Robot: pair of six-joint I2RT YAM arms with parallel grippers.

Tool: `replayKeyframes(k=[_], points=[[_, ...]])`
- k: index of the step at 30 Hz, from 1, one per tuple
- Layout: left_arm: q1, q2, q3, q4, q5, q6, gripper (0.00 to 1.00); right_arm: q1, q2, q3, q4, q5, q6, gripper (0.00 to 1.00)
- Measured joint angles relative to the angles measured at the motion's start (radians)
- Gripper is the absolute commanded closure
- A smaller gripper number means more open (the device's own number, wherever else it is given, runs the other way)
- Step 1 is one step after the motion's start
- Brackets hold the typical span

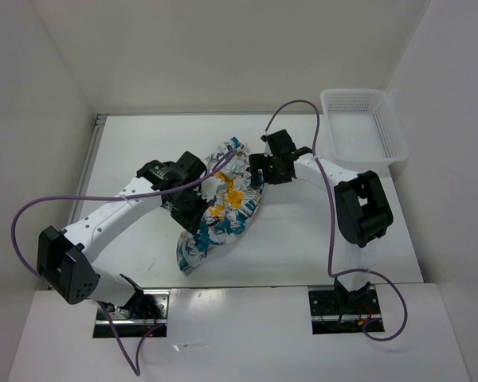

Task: Fold and stack the shorts
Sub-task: Flatten the shorts out

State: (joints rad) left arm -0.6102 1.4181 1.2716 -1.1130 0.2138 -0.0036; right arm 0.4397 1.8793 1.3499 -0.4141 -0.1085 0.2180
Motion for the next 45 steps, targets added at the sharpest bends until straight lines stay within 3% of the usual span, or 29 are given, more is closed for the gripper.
replayKeyframes(k=[8, 11, 12, 15, 16, 17, 18, 21, 24, 26, 30, 34, 37, 38, 43, 45], points=[[0.000, 0.000, 0.000, 0.023, 0.000, 0.000, 0.97, 0.003, 0.032, -0.052, 0.034, -0.030, 0.054, 0.07], [0.000, 0.000, 0.000, 0.024, -0.002, 0.000, 0.97, 0.003, 0.102, -0.015, 0.068, -0.064, 0.065, 0.25], [0.000, 0.000, 0.000, 0.025, -0.003, 0.000, 0.97, 0.003, 0.119, 0.006, 0.079, -0.069, 0.070, 0.41], [0.000, 0.000, 0.000, 0.026, -0.016, 0.000, 0.98, 0.003, 0.164, 0.046, 0.118, -0.076, 0.081, 0.68], [0.000, 0.000, 0.000, 0.027, -0.023, 0.000, 0.99, 0.003, 0.179, 0.049, 0.128, -0.076, 0.084, 0.87], [0.000, 0.000, 0.000, 0.030, -0.034, 0.000, 0.99, 0.002, 0.186, 0.051, 0.138, -0.079, 0.085, 0.95], [0.000, 0.000, -0.001, 0.036, -0.048, 0.000, 1.00, 0.003, 0.188, 0.052, 0.142, -0.071, 0.090, 1.00], [0.021, 0.000, -0.007, 0.098, -0.166, 0.001, 1.00, 0.003, 0.194, 0.078, 0.127, -0.028, 0.082, 1.00], [0.152, 0.024, 0.026, 0.208, -0.317, 0.003, 1.00, 0.003, 0.223, 0.269, 0.053, 0.030, 0.037, 1.00], [0.294, 0.109, 0.172, 0.252, -0.373, 0.003, 1.00, 0.003, 0.255, 0.477, 0.032, 0.072, 0.014, 1.00], [0.529, 0.408, 0.804, 0.360, -0.444, 0.000, 1.00, 0.003, 0.282, 0.941, 0.056, 0.195, -0.042, 1.00], [0.602, 0.579, 1.379, 0.369, -0.443, -0.004, 1.00, 0.006, 0.173, 1.094, 0.116, 0.278, -0.078, 1.00], [0.562, 0.626, 1.728, 0.288, -0.431, -0.002, 1.00, 0.019, 0.047, 1.030, 0.121, 0.304, -0.108, 1.00], [0.550, 0.624, 1.783, 0.266, -0.424, -0.002, 1.00, 0.020, 0.000, 0.978, 0.126, 0.311, -0.117, 1.00], [0.526, 0.577, 1.849, 0.032, -0.331, -0.003, 1.00, 0.023, -0.255, 0.539, 0.154, 0.270, -0.166, 1.00], [0.522, 0.546, 1.725, -0.043, -0.294, -0.003, 1.00, 0.025, -0.349, 0.320, 0.141, 0.215, -0.187, 1.00]])
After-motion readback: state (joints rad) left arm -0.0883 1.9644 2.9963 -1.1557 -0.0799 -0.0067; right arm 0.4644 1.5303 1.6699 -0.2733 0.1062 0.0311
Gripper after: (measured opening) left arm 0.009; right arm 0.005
